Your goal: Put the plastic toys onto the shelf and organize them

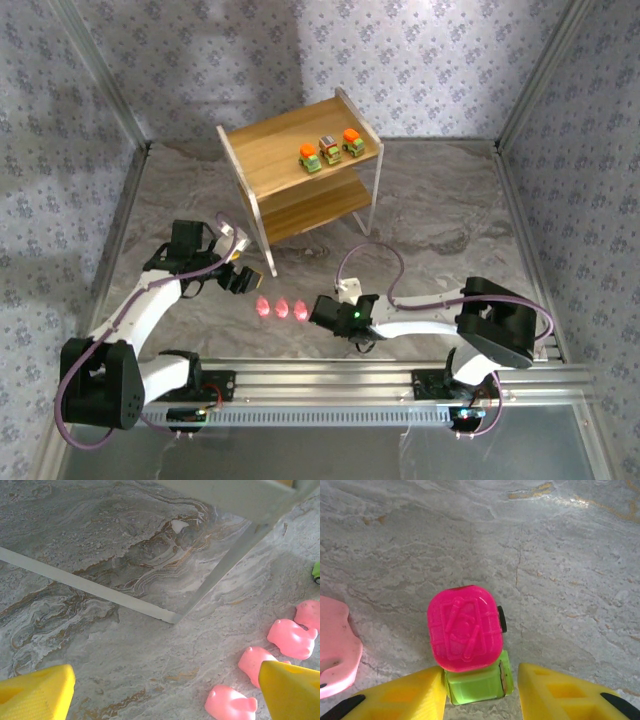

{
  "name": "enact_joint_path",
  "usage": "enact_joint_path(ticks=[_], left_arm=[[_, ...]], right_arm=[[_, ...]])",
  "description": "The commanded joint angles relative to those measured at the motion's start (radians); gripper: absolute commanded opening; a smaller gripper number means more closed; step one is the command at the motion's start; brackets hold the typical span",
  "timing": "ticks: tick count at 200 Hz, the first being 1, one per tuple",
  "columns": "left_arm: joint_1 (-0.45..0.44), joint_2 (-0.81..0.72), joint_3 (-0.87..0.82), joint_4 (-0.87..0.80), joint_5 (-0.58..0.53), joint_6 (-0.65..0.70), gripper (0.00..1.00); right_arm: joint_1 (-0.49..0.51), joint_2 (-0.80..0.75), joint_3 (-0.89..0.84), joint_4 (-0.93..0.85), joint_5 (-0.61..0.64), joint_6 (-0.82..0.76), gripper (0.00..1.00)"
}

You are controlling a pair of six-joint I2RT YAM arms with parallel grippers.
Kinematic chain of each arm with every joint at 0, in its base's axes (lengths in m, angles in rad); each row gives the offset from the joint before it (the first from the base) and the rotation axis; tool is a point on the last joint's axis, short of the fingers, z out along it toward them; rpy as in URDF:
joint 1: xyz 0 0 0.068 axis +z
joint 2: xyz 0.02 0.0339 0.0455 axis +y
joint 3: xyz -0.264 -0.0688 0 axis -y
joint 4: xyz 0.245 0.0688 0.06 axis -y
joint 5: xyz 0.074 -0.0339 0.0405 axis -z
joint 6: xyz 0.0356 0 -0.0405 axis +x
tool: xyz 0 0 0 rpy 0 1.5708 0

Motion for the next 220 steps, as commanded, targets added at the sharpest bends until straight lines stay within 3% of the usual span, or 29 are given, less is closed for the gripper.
enact_joint_path(ticks=[1, 135, 220], left_arm=[[-0.004, 0.014, 0.005, -0.002, 0.017, 0.009, 0.95], [-0.003, 0.010, 0.007, 0.000, 0.012, 0.009, 0.95], [-0.002, 0.009, 0.025, 0.000, -0.009, 0.002, 0.95]], right_arm=[[-0.005, 0.013, 0.002, -0.019, 0.008, -0.014, 0.42], [0.006, -0.015, 0.063, -0.086, 0.041, -0.056, 0.35], [0.015, -0.218, 0.244, -0.295, 0.109, -0.147, 0.35]])
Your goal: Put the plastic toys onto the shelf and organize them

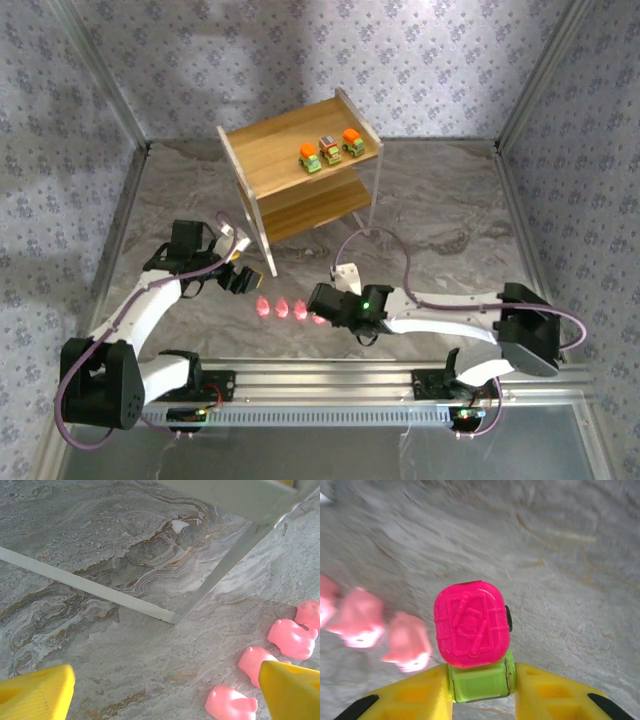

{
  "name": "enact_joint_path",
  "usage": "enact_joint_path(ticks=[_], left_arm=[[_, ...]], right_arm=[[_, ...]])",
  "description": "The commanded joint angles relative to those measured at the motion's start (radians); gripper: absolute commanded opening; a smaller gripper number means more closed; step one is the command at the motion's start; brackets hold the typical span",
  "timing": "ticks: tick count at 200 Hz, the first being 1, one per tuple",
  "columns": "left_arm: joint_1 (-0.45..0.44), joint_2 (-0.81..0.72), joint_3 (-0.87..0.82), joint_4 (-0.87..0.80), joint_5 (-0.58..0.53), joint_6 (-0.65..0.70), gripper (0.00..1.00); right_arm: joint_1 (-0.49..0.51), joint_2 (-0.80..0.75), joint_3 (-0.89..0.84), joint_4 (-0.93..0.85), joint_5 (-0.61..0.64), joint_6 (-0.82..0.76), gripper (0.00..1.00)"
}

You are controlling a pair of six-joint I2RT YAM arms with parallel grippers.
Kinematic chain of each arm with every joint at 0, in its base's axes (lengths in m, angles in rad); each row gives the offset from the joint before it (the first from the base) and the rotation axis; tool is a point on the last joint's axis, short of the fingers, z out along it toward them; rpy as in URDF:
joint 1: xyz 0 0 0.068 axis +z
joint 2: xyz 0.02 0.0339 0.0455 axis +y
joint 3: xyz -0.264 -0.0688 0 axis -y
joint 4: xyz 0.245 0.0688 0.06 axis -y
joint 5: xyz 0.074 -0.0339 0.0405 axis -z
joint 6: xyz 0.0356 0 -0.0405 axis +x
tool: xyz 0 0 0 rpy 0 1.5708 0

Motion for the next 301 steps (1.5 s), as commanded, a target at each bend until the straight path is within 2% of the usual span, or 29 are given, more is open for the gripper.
enact_joint_path(ticks=[1, 59, 103, 146, 179, 260, 301], left_arm=[[-0.002, 0.010, 0.026, 0.000, -0.008, 0.003, 0.95], [0.017, 0.000, 0.065, -0.017, 0.020, -0.012, 0.95], [0.032, -0.004, 0.122, -0.034, 0.041, -0.037, 0.95], [0.034, -0.003, 0.141, -0.034, 0.046, -0.047, 0.95], [0.034, -0.011, 0.129, -0.020, 0.048, -0.058, 0.95], [0.032, -0.014, 0.100, 0.003, 0.045, -0.070, 0.95], [0.032, -0.019, 0.095, 0.009, 0.035, -0.075, 0.95]], right_arm=[[0.004, -0.061, 0.087, -0.110, 0.054, -0.060, 0.35], [-0.018, -0.113, 0.332, -0.194, 0.072, -0.203, 0.35], [-0.053, -0.077, 0.528, -0.228, 0.062, -0.357, 0.35], [-0.100, 0.029, 0.759, -0.274, 0.024, -0.500, 0.35], [-0.146, 0.123, 0.932, -0.320, -0.012, -0.553, 0.35], [-0.201, 0.385, 1.313, -0.426, -0.081, -0.593, 0.35], [-0.222, 0.470, 1.414, -0.436, -0.076, -0.583, 0.35]])
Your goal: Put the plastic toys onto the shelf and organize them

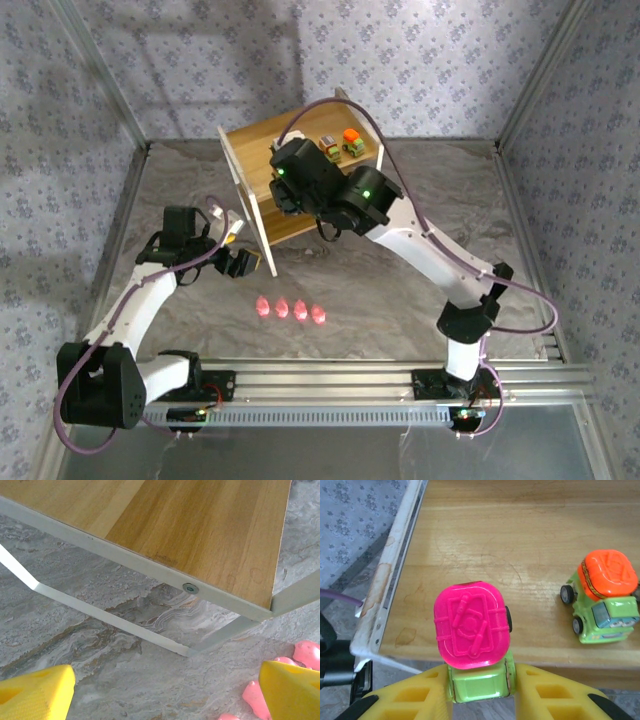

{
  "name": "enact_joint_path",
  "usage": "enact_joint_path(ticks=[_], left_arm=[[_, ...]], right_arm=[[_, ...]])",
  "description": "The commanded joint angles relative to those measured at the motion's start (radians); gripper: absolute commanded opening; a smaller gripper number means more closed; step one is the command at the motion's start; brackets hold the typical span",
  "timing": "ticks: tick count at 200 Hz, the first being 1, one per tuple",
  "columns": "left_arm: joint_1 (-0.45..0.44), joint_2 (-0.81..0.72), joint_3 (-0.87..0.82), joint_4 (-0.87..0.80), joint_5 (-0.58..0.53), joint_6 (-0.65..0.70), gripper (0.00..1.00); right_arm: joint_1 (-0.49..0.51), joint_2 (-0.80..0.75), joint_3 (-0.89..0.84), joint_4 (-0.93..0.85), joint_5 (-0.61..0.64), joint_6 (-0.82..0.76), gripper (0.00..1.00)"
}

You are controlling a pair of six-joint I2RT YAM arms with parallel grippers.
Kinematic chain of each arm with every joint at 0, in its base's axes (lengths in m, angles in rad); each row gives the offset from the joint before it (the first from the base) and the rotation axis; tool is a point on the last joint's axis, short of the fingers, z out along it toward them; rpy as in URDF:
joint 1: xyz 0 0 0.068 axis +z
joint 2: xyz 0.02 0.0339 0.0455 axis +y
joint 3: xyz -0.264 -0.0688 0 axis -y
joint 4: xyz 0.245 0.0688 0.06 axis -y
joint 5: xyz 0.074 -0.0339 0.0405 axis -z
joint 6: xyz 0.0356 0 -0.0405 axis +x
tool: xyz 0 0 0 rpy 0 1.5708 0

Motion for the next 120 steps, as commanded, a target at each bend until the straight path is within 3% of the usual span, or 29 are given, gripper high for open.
enact_joint_path(ticks=[1, 120], left_arm=[[0.004, -0.019, -0.013, 0.014, 0.022, -0.011, 0.95], [0.004, -0.017, -0.022, 0.034, 0.011, -0.016, 0.95]], right_arm=[[-0.013, 0.036, 0.065, -0.037, -0.002, -0.013, 0.35], [-0.026, 0.185, 0.215, -0.084, 0.091, -0.048, 0.35]])
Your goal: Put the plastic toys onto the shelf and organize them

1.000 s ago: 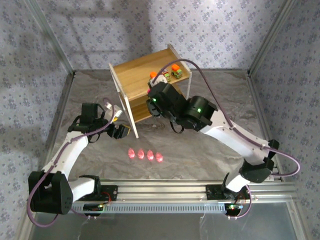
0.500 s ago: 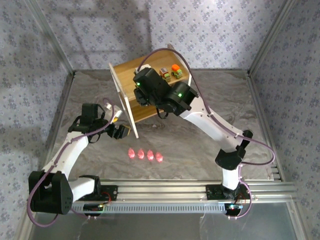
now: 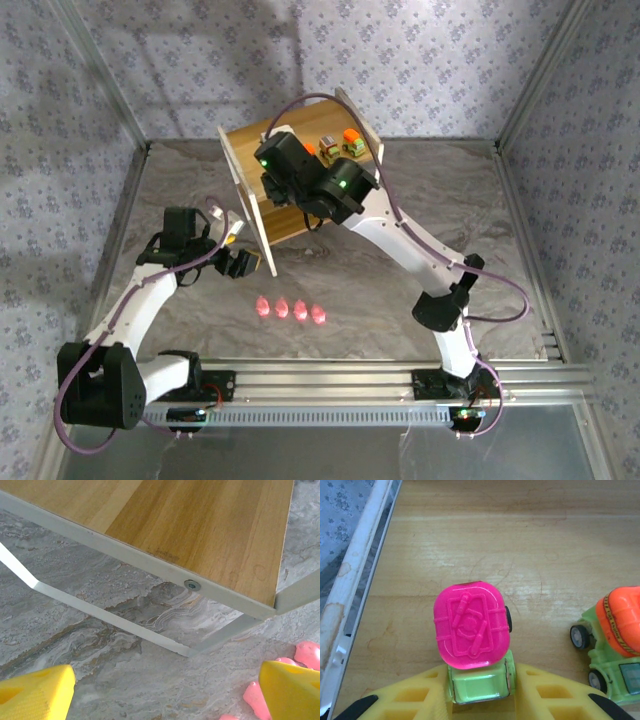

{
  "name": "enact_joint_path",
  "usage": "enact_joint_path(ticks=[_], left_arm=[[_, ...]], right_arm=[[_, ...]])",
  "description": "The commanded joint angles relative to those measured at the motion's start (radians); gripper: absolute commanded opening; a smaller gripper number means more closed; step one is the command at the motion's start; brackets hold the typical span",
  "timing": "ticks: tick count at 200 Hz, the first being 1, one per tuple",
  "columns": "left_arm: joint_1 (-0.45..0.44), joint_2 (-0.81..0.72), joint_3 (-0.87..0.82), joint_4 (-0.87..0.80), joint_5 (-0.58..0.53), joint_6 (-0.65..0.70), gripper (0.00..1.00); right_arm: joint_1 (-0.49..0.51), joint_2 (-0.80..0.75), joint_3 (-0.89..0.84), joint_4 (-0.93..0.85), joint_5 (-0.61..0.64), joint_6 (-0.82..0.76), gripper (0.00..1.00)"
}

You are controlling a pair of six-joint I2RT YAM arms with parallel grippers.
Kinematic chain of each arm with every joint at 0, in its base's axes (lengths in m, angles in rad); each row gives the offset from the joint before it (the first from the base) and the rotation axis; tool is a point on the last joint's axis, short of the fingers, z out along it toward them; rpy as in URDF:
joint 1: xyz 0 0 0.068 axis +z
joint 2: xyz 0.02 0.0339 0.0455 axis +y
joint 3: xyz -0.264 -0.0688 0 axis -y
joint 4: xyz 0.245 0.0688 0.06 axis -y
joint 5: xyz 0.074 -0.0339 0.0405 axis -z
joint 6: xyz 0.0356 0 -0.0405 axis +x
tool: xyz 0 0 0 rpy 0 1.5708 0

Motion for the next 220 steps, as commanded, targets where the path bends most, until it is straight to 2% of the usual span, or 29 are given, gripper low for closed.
enact_joint_path(ticks=[1, 72, 220], left_arm=[[0.004, -0.015, -0.012, 0.013, 0.012, -0.009, 0.95], [0.004, -0.014, -0.014, 0.019, 0.003, -0.009, 0.95], [0.003, -0.010, -0.012, 0.020, 0.002, -0.010, 0.95]], right_arm=[[-0.003, 0.029, 0.046, -0.046, 0.038, -0.027, 0.35], [-0.012, 0.032, 0.044, -0.052, 0.024, -0.021, 0.42], [0.015, 0.010, 0.129, -0.043, 0.060, -0.075, 0.49]])
